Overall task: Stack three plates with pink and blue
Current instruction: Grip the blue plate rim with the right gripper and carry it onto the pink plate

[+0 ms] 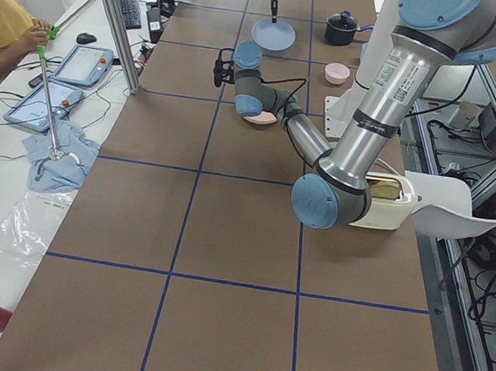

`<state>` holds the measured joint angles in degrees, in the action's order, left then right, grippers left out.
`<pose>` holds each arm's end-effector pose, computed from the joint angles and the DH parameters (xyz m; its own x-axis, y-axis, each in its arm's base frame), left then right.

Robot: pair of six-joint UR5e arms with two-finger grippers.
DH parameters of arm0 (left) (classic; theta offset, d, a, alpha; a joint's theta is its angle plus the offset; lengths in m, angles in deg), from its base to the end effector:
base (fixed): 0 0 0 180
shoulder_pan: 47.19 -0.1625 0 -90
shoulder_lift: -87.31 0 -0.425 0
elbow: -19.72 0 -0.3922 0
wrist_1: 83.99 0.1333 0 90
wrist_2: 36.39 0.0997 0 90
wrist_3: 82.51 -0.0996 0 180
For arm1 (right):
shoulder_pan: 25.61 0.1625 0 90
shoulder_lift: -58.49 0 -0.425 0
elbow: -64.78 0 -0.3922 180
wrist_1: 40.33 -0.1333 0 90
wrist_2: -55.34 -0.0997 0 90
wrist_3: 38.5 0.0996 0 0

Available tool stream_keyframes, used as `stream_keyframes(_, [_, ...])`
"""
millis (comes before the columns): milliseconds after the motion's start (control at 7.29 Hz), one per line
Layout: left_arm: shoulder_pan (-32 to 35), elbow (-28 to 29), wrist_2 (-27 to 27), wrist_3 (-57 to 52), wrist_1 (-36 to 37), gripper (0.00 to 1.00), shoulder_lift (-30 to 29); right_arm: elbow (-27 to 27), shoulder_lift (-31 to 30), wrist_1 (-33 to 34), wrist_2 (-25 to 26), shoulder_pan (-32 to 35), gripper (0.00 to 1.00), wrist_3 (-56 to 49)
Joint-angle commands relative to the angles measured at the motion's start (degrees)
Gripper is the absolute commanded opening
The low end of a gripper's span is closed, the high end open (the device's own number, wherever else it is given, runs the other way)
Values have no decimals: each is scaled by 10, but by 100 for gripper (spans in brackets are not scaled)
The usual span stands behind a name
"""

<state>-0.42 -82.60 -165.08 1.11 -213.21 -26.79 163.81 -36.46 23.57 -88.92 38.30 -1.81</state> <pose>0.3518 -0.4779 0.2403 0.1859 -0.0711 -0.9800 0.1341 0.9899 -0.0464 -0.1596 -0.4451 0.5582 0.5039 -0.0360 0.8630 0.0986 0.9950 -0.0161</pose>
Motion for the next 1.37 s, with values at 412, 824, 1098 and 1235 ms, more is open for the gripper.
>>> stream_keyframes(412, [61, -8, -57, 0, -4, 100, -5, 13, 234, -121, 111, -199, 0, 491])
stream_keyframes(824, [63, -8, -58, 0, -4, 100, -5, -2, 302, -115, 254, -323, 0, 573])
stream_keyframes(1098, [63, -10, -58, 0, -4, 100, -2, -11, 302, -119, 273, -334, 0, 567])
stream_keyframes(1235, [63, -10, -57, 1, -4, 100, -1, -11, 297, -116, 271, -331, 99, 571])
